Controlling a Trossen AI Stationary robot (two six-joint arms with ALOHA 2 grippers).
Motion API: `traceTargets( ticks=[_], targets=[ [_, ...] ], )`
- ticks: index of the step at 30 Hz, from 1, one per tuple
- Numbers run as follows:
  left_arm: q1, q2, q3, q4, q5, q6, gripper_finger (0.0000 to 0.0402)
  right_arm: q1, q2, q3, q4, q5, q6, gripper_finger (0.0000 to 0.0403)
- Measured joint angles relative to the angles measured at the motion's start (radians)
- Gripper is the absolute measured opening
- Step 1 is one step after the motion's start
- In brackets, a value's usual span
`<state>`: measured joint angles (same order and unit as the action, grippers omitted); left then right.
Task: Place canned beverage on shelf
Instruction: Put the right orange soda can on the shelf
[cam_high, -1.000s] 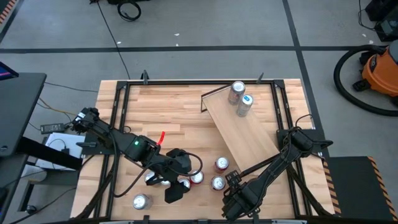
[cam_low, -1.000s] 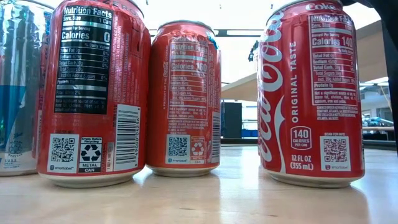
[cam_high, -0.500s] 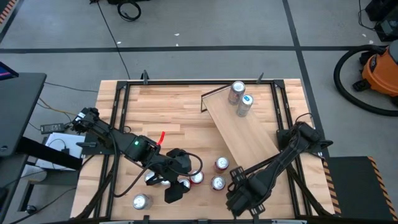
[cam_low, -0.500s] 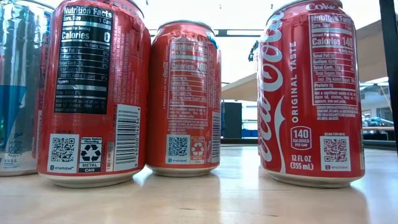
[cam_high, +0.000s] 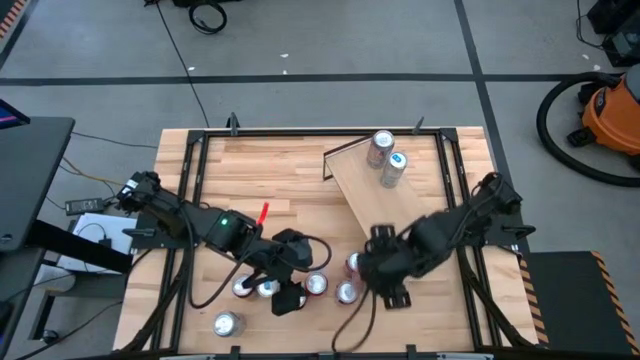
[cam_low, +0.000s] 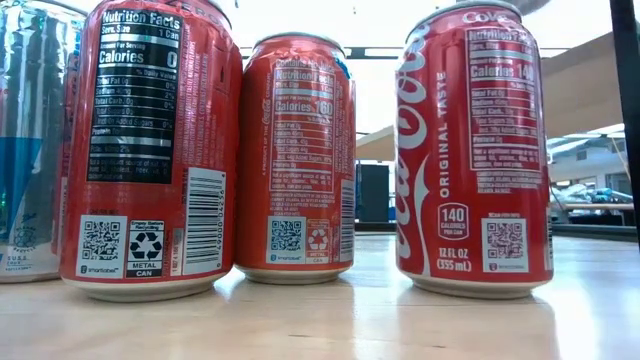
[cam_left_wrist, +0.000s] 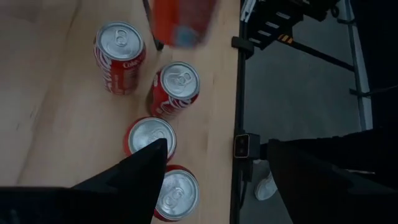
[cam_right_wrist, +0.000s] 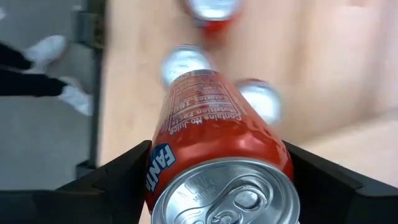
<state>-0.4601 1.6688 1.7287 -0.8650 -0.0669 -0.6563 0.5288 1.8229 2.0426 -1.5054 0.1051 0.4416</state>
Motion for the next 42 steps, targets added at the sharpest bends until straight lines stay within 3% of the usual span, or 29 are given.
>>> traceTargets(
  ticks=[4, 13, 20, 31, 42],
  targets=[
    [0.011, 0.0, 0.0, 0.0, 0.0, 0.028, 0.0286, -0.048, -0.006, 0.095, -0.064, -0.002, -0.048, 0.032],
    [0.039, 0.0, 0.0, -0.005, -0.001, 0.043, 0.0286, -0.205, -0.083, 0.078, -0.067, -0.036, 0.01, 0.032],
    [0.049, 0.0, 0.0, -0.006, -0.001, 0.058, 0.0286, -0.302, -0.171, -0.022, -0.065, -0.068, -0.028, 0.032],
    [0.07, 0.0, 0.0, -0.006, 0.0, 0.092, 0.0286, -0.452, -0.411, -0.328, -0.067, -0.104, 0.113, 0.032],
    [0.126, 0.0, 0.0, -0.006, 0.039, 0.084, 0.0286, -0.591, -0.503, -0.409, -0.065, -0.134, 0.009, 0.032]
  ],
)
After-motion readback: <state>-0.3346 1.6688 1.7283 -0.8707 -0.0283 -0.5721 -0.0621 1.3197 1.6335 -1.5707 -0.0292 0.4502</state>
